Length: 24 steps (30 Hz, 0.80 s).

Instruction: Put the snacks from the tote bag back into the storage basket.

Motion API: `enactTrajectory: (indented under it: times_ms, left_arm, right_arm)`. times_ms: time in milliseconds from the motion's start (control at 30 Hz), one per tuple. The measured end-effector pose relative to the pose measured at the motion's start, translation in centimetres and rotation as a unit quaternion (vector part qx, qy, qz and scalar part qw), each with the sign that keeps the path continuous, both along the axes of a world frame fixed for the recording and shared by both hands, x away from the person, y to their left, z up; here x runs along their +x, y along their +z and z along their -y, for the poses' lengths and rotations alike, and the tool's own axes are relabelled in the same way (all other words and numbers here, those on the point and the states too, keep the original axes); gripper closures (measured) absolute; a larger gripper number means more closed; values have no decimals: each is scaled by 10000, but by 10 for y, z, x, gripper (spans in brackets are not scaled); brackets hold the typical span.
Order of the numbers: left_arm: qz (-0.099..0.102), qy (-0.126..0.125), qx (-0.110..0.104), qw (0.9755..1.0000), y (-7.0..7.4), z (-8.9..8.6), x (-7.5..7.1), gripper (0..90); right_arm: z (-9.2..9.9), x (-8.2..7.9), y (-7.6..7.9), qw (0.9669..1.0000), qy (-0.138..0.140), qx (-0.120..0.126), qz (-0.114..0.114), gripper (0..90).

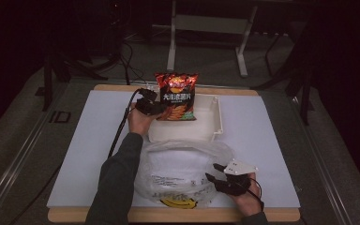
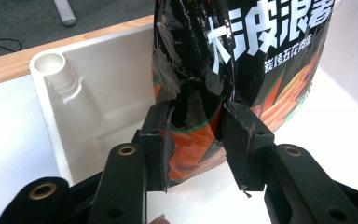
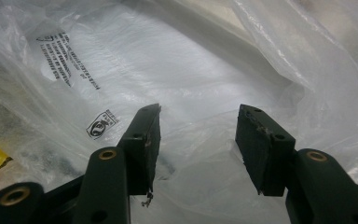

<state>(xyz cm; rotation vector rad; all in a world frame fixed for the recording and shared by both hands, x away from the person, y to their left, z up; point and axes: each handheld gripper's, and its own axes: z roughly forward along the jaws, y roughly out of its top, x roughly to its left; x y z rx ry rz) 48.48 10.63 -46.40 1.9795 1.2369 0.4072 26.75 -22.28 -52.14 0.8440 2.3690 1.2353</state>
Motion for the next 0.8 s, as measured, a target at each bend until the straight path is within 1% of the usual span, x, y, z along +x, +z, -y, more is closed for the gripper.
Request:
enactTrajectory:
  times_ms: [133,233,467,567,667,800]
  left_arm:
    - [127,-78,-262,9995,1,-4,-3,613]
    - [163,-97,-393,9990,2,-9,-5,614]
    - [313,-234,-536,9978,11,-12,-11,618]
    - [351,-267,-532,9976,14,-14,-13,619]
    - [369,-316,-582,9971,16,-15,-14,620]
    - [399,-371,-557,9970,19,-16,-17,620]
  right_arm:
    - [1,0,0,10000,-10,3,-9,495]
    - [0,0,0,10000,6,3,7,495]
    - [-1,0,-1,10000,2,-21,-20,494]
    - [-1,0,-1,10000,7,-16,-22,494]
    - [-1,0,-1,10000,8,-18,-18,494]
    - [-1,0,-1,10000,9,-22,-13,494]
